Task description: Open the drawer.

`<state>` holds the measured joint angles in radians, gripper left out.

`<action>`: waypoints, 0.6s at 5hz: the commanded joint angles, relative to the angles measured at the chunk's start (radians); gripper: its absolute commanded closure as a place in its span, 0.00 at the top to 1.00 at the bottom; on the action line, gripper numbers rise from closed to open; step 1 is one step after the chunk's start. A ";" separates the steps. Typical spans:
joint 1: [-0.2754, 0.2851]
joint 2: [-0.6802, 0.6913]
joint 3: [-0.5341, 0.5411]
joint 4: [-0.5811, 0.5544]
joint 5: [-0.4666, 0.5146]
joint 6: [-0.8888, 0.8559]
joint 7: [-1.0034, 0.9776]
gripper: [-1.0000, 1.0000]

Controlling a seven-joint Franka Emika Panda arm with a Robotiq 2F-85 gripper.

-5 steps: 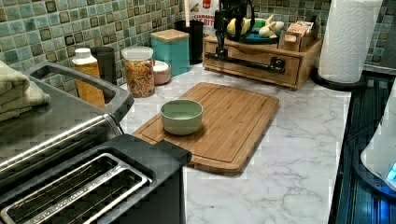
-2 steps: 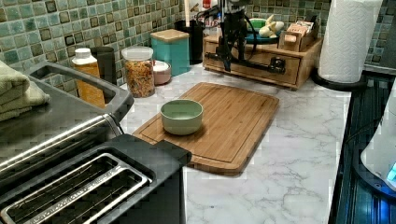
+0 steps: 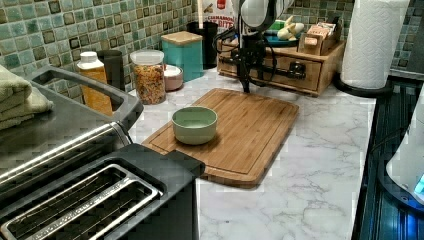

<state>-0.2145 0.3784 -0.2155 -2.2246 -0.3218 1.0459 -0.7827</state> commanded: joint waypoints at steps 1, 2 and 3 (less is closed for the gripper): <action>0.010 -0.093 0.054 -0.060 0.088 -0.024 0.028 1.00; -0.042 -0.078 0.136 -0.086 0.196 0.070 -0.080 1.00; -0.033 -0.077 0.191 -0.081 0.243 0.039 -0.111 1.00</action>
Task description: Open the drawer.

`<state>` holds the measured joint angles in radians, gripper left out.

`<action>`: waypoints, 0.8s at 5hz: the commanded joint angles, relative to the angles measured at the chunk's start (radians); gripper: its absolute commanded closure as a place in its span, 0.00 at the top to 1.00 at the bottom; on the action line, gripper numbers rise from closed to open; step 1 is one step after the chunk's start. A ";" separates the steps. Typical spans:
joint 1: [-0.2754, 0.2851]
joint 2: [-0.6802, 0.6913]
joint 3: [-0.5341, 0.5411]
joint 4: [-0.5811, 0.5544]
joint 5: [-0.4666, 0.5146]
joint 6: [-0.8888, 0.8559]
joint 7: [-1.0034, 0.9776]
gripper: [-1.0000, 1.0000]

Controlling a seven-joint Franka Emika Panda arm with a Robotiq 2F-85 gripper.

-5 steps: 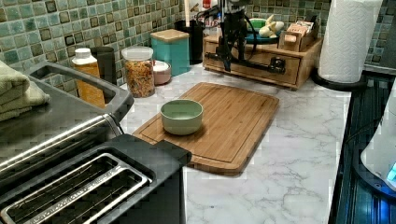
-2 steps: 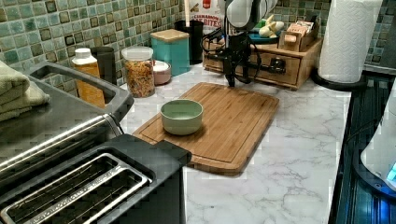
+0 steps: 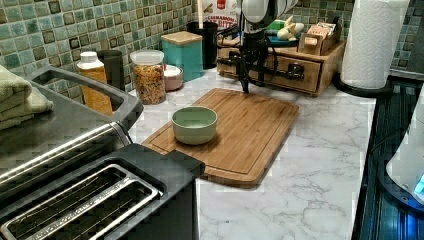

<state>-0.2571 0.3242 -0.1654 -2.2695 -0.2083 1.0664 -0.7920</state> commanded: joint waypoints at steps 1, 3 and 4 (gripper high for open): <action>0.060 -0.054 0.170 -0.044 0.126 -0.038 0.003 1.00; 0.171 -0.109 0.241 -0.085 0.123 -0.063 0.159 1.00; 0.193 -0.102 0.289 -0.077 0.111 -0.080 0.229 1.00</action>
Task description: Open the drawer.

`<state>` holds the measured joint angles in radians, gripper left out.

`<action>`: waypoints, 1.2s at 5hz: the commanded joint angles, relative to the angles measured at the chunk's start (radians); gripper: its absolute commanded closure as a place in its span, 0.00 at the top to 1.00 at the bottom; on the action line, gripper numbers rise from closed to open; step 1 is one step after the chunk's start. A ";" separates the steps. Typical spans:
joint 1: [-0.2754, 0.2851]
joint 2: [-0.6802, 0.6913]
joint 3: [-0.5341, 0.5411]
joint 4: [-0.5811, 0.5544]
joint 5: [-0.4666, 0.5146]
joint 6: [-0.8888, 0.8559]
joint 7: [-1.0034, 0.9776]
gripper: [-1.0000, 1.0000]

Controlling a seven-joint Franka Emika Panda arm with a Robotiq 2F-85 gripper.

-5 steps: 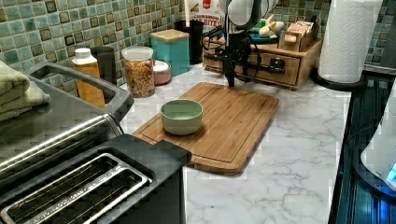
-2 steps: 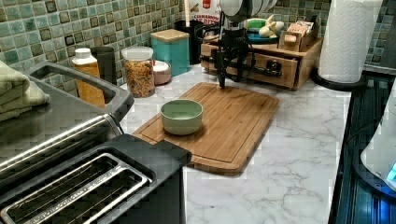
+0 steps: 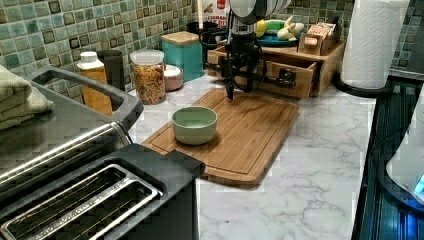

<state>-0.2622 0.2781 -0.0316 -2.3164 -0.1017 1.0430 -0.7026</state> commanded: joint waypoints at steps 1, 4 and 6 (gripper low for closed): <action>0.248 -0.057 0.170 -0.030 0.009 -0.036 0.182 1.00; 0.307 -0.055 0.176 0.025 0.011 -0.037 0.189 1.00; 0.295 -0.054 0.187 0.025 0.006 -0.037 0.192 1.00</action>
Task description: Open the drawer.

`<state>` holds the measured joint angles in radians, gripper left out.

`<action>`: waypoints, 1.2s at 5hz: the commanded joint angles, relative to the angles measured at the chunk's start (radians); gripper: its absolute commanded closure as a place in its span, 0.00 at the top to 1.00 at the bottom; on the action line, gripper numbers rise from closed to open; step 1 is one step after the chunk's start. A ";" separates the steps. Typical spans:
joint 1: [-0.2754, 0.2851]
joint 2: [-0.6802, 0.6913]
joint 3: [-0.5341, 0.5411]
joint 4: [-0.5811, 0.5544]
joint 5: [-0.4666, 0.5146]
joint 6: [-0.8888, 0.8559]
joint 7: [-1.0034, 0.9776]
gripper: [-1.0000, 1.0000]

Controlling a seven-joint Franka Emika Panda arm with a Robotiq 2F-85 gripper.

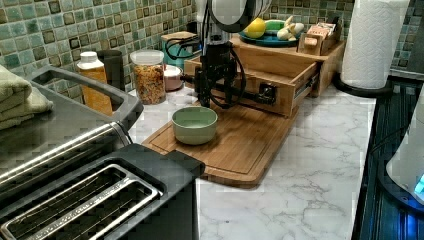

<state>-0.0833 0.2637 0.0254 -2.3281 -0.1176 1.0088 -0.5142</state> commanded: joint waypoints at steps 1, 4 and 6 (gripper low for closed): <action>0.117 -0.040 0.130 0.037 0.022 -0.003 0.003 1.00; 0.117 -0.040 0.129 0.037 0.023 -0.003 0.003 1.00; 0.112 -0.040 0.134 0.037 0.020 -0.003 0.005 1.00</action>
<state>-0.0925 0.2622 0.0342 -2.3281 -0.1205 1.0059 -0.5142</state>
